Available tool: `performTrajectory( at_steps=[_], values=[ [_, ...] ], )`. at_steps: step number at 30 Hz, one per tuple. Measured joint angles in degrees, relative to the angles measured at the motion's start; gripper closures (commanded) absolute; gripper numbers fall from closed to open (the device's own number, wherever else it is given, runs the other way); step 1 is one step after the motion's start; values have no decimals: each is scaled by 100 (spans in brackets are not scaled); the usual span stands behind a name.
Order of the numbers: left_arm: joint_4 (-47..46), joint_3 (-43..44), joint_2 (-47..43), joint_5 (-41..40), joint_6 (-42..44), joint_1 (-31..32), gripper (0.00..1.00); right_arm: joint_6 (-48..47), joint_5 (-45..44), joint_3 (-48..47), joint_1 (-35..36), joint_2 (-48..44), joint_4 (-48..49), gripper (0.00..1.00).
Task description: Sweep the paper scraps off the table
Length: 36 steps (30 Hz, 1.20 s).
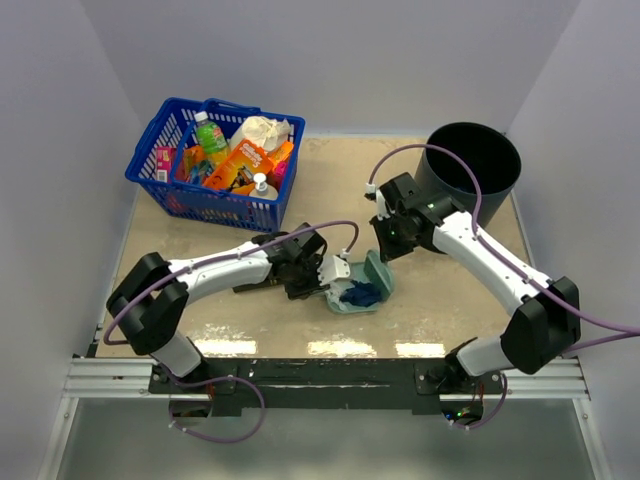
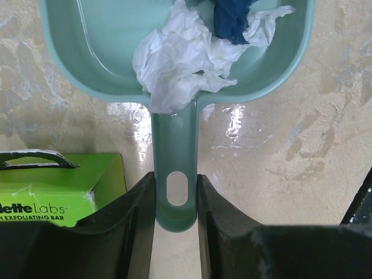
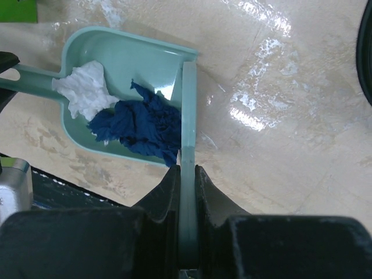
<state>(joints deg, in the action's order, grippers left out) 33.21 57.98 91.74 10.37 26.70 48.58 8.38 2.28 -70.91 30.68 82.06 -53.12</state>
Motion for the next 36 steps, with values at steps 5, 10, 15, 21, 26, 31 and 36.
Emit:
performTrajectory(
  at_steps=[5, 10, 15, 21, 26, 31, 36],
  values=[
    [-455, -391, -258, 166, 138, -22, 100, -433, -15, -203, 0, -50, -140, 100],
    [-887, -651, -404, 407, 208, -118, 100, -1045, 83, -334, 0, -356, -356, 100],
    [-1311, -885, -448, 601, 284, -208, 100, -1408, 181, -595, 0, -601, -560, 100],
    [-1692, -1180, -678, 774, 317, -251, 100, -1722, 24, -1012, 0, -595, -715, 100],
    [-1923, -1257, -772, 896, 398, -284, 100, -1871, -195, -1178, 0, -592, -717, 100],
    [-1904, -1257, -870, 920, 442, -299, 100, -1996, -505, -1316, 0, -546, -533, 100],
    [-1814, -1252, -1174, 918, 437, -341, 100, -2022, -638, -1692, -2, -560, 118, 100]
  ],
)
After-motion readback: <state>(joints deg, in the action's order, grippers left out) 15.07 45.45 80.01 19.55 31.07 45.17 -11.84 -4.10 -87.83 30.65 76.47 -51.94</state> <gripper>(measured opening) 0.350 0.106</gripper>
